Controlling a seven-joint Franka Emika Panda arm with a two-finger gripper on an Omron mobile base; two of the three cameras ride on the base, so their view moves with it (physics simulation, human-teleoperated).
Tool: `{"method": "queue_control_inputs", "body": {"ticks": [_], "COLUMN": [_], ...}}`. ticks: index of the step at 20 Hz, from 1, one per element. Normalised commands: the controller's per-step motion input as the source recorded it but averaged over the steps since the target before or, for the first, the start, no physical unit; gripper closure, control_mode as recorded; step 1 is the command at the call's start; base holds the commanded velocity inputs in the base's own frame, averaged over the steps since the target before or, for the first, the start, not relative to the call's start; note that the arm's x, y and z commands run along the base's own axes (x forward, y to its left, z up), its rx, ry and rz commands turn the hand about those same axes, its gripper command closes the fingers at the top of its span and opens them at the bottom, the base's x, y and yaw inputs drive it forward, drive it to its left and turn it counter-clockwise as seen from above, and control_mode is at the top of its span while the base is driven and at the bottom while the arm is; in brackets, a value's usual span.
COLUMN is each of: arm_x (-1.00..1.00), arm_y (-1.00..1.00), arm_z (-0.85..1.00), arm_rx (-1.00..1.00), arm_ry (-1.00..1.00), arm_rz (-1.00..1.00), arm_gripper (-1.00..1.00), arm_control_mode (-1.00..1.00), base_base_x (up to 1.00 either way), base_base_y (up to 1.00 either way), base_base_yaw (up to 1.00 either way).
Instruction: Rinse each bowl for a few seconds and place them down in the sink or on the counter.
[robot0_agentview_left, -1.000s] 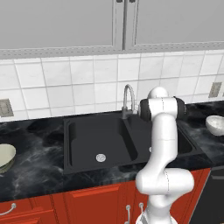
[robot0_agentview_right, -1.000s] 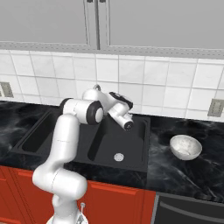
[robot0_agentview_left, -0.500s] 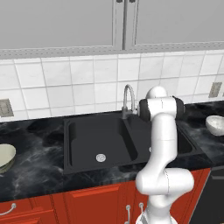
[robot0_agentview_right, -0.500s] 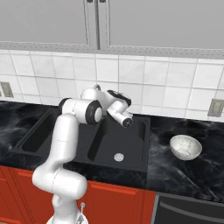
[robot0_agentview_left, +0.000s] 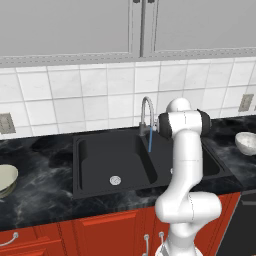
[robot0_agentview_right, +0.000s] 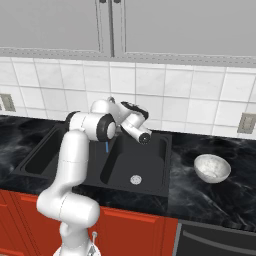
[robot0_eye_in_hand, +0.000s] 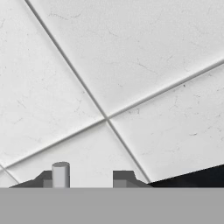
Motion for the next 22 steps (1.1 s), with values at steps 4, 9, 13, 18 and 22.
{"method": "queue_control_inputs", "body": {"ticks": [4, 9, 13, 18, 22], "arm_x": [-0.45, -0.34, -0.23, -0.19, -0.17], "arm_y": [-0.40, -0.36, -0.16, -0.23, -0.35], "arm_z": [-0.55, -0.29, 0.00, 0.26, 0.35], "arm_rx": [0.02, 0.05, 0.06, 0.08, 0.08], "arm_ry": [0.02, 0.01, 0.00, -0.01, 0.03], "arm_rz": [-0.03, -0.02, -0.05, -0.01, 0.00], "arm_gripper": [1.00, 1.00, 1.00, -1.00, -1.00], "arm_control_mode": [-1.00, -1.00, -1.00, -1.00, -1.00], "base_base_x": [0.00, 0.00, 0.00, 0.00, 0.00], "base_base_y": [0.00, 0.00, 0.00, 0.00, 0.00], "base_base_yaw": [0.00, 0.00, 0.00, 0.00, 0.00]}}
